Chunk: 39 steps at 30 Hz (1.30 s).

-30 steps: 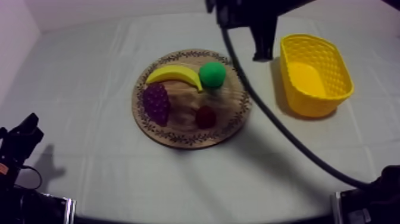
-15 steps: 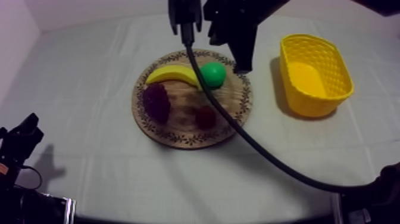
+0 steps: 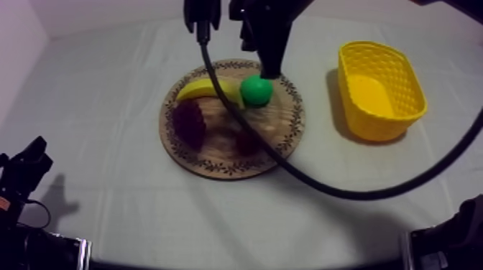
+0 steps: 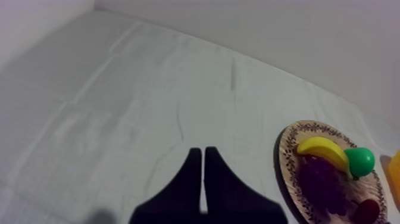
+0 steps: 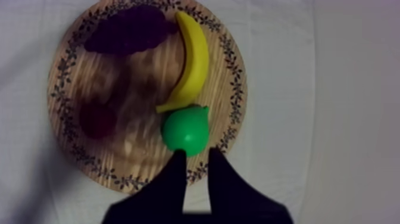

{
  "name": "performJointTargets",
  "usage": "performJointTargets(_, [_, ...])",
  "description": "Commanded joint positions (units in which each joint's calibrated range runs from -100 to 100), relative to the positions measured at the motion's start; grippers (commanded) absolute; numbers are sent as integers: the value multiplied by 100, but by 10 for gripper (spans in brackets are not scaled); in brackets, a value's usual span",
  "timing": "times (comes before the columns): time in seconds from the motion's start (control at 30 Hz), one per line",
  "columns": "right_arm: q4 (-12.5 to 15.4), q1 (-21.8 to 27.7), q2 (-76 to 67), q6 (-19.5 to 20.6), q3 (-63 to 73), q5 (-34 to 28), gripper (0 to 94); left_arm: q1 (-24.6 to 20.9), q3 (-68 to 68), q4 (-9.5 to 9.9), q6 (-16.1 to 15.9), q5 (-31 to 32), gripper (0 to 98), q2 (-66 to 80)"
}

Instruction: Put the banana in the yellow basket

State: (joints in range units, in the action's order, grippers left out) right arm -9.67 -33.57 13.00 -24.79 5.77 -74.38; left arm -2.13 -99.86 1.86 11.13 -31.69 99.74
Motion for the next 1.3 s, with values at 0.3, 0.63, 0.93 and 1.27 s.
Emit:
performJointTargets(0.3, [38,-36,385,79,479,-7,164,0,-3,2,-2,0,1,1])
performJointTargets(0.63, [-187,-127,528,391,668,53,368,0,-3,2,-2,0,1,1])
performJointTargets(0.93, [-21,-96,499,341,630,238,863,0,-3,2,-1,0,1,1])
performJointTargets(1.27, [-57,-86,738,441,711,395,900,0,-3,2,-1,0,1,1])
